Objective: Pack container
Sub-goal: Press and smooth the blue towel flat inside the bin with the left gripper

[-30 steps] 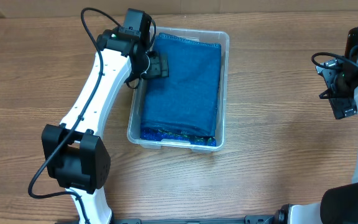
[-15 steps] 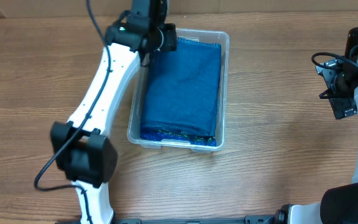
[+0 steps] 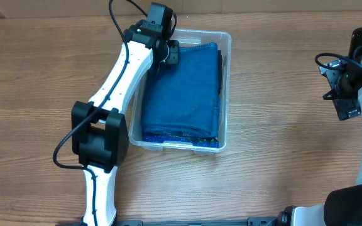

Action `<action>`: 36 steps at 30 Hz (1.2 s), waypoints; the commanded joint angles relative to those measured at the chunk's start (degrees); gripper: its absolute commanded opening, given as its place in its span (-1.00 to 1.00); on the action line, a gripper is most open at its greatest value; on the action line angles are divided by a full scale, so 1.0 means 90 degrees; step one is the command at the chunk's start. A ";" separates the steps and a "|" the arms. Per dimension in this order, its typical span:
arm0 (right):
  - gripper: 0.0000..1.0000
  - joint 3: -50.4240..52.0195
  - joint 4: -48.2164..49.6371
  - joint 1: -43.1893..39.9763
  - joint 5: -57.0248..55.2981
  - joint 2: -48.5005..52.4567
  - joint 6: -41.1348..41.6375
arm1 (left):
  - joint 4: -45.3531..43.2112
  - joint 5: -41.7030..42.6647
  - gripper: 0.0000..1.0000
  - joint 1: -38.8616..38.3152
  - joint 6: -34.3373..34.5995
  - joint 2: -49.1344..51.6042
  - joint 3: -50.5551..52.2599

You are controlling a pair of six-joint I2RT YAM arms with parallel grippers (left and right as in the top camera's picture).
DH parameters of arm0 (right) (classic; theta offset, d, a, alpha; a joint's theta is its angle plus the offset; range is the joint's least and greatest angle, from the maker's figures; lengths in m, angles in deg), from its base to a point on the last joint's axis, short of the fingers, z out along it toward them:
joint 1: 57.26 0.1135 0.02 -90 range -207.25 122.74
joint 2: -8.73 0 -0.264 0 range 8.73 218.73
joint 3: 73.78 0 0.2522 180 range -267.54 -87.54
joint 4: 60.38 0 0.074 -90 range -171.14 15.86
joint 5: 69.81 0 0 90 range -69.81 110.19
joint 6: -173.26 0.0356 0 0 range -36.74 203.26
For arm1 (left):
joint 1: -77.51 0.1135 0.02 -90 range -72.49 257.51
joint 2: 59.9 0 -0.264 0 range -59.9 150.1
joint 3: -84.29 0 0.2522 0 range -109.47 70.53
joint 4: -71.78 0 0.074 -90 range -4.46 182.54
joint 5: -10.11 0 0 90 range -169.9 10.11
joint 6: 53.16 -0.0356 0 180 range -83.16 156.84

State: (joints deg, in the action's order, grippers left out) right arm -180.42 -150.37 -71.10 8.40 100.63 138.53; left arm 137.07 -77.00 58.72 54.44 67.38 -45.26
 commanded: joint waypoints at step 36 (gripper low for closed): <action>1.00 -0.0007 0.0012 -0.0012 -0.0017 -0.0017 0.0034 | -0.1426 0.0685 -0.92 -0.0809 0.0522 0.0364 0.0930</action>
State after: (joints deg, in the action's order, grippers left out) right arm -180.40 -150.37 -71.10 8.40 100.63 138.57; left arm 122.90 -72.61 51.99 57.85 65.96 -37.17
